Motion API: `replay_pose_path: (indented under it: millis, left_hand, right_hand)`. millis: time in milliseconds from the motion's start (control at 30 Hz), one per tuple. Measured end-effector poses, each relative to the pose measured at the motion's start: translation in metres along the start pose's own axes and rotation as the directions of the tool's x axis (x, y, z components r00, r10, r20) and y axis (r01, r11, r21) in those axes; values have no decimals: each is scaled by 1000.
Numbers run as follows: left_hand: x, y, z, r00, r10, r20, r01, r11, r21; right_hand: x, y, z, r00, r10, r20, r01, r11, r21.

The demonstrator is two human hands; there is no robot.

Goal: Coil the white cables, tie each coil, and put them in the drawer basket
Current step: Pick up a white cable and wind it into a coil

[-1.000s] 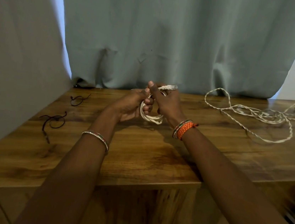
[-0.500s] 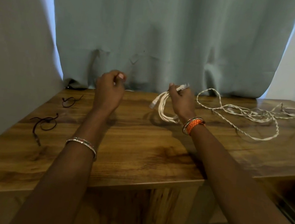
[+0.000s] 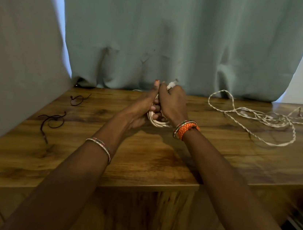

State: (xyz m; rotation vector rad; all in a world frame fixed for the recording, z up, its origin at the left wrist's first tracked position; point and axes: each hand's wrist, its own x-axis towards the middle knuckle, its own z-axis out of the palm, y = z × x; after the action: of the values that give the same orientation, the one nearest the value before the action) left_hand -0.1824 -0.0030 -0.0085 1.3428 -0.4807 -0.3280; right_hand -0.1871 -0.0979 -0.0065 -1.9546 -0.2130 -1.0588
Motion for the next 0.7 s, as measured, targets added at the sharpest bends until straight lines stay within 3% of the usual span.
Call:
replay_pose_path:
  millis: [67,133,167,233,367,433,567,700]
  left_hand:
    - [-1,1,4,998,19,-65,-27,993,-115]
    - [0,4,6,980,39,-194,-86,967,-238]
    - [1,7,6,963,37,-269,-119,947,-298]
    - [3,9,3,919,36,-393,-188,916,-354]
    - [7,5,7,857,48,-513,-259,901,-348]
    - [7,1,13,846,67,-529,-254,923,-290]
    - [6,-6,22,879,126,-460,-220,963,-156]
    - [4,-4,21,903,127,-411,-189,975,-116]
  right_hand:
    - [2,-2,3,976,204,80,-216,953,212]
    - [4,-4,-1,840,398,370,-541,675,501]
    - [5,-3,-4,762,405,505,-647,514,564]
    - [2,-3,-7,707,379,598,-707,344,618]
    - [-7,-11,3,719,440,538,-656,176,734]
    - [-7,-11,4,714,508,482,-625,154,765]
    - [-6,-7,-2,688,623,373,-611,220,760]
    - [-6,-6,-3,658,642,393,-674,270,688]
